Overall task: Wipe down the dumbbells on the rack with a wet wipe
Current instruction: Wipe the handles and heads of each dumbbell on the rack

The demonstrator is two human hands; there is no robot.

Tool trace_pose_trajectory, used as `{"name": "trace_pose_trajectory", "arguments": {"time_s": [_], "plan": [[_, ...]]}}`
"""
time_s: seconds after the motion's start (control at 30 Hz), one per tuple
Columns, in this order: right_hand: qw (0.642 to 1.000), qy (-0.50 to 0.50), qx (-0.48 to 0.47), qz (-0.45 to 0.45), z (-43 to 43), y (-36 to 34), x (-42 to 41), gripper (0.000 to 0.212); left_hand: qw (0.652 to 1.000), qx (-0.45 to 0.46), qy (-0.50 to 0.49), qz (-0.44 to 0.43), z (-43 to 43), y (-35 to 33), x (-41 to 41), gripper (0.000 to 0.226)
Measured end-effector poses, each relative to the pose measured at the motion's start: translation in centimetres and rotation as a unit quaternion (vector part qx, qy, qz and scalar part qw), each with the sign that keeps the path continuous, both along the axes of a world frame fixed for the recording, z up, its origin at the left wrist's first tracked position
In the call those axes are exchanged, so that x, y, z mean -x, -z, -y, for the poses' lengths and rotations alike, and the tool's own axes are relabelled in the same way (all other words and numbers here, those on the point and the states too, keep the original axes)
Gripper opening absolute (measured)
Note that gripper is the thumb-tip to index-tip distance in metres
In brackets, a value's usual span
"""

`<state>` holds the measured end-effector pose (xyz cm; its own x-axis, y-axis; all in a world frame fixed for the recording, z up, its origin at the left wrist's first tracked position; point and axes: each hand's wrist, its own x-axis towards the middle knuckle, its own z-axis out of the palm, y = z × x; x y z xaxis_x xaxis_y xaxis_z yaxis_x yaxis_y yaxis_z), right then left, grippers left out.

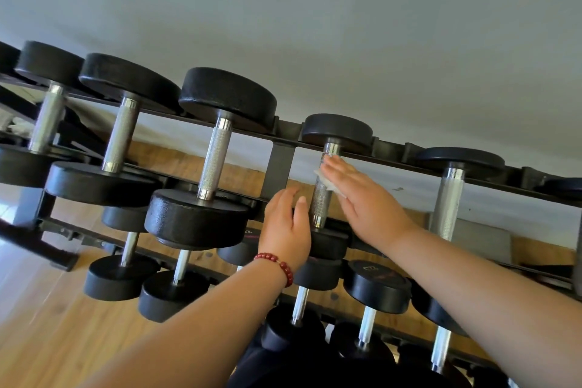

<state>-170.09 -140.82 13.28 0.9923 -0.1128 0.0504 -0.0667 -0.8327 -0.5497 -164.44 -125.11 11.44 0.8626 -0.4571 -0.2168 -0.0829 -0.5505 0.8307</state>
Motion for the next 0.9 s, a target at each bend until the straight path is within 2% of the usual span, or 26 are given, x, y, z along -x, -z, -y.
{"name": "trace_pose_trajectory", "arguments": {"time_s": [0.1, 0.2, 0.33, 0.37, 0.4, 0.47, 0.5, 0.53, 0.67, 0.73, 0.8, 0.83, 0.9], "plan": [[0.993, 0.101, -0.048, 0.041, -1.2, 0.4, 0.8, 0.052, 1.000, -0.005, 0.005, -0.004, 0.0, 0.2, -0.2, 0.044], [0.977, 0.186, -0.106, 0.013, -2.1, 0.3, 0.8, 0.050, 1.000, 0.000, 0.010, -0.007, -0.2, 0.0, -0.1, 0.043], [0.913, 0.251, -0.311, -0.077, -3.4, -1.0, -1.3, 0.048, 1.000, 0.006, 0.006, -0.004, -0.2, 0.1, -0.1, 0.042], [0.884, 0.249, -0.386, -0.088, -3.5, -1.1, -1.7, 0.049, 1.000, 0.007, 0.006, -0.004, -0.2, 0.2, -0.1, 0.041], [0.834, 0.255, -0.481, -0.090, -3.5, -1.1, -1.9, 0.051, 1.000, 0.010, 0.006, -0.005, -0.2, 0.1, -0.1, 0.041], [0.709, 0.276, -0.644, -0.083, -3.2, -1.2, -2.0, 0.050, 1.000, 0.014, 0.007, -0.007, -0.3, 0.1, -0.1, 0.039], [0.681, 0.271, -0.677, -0.070, -2.9, -1.1, -1.9, 0.045, 1.000, 0.015, 0.008, -0.008, -0.2, 0.1, -0.1, 0.039], [0.692, 0.256, -0.671, -0.066, -2.6, -0.9, -1.8, 0.043, 1.000, 0.015, 0.008, -0.008, -0.2, 0.1, -0.2, 0.039], [0.830, 0.250, -0.492, -0.083, -2.5, 0.3, -2.0, 0.043, 1.000, 0.018, 0.010, -0.005, -0.2, 0.1, -0.2, 0.037], [0.861, 0.273, -0.424, -0.069, -2.9, 0.9, -3.0, 0.029, 1.000, 0.019, 0.013, -0.006, -0.2, 0.0, -0.1, 0.037], [0.866, 0.319, -0.383, -0.049, -3.3, 0.8, -4.5, 0.021, 1.000, 0.019, 0.013, -0.006, -0.3, 0.1, -0.2, 0.036], [0.852, 0.354, -0.385, -0.032, -3.5, 0.7, -5.3, 0.022, 1.000, 0.020, 0.010, -0.007, -0.4, 0.2, -0.3, 0.036], [0.797, 0.411, -0.442, -0.004, -3.8, 0.6, -6.4, 0.028, 1.000, 0.020, 0.003, -0.012, -0.5, 0.4, -0.4, 0.036]]}}
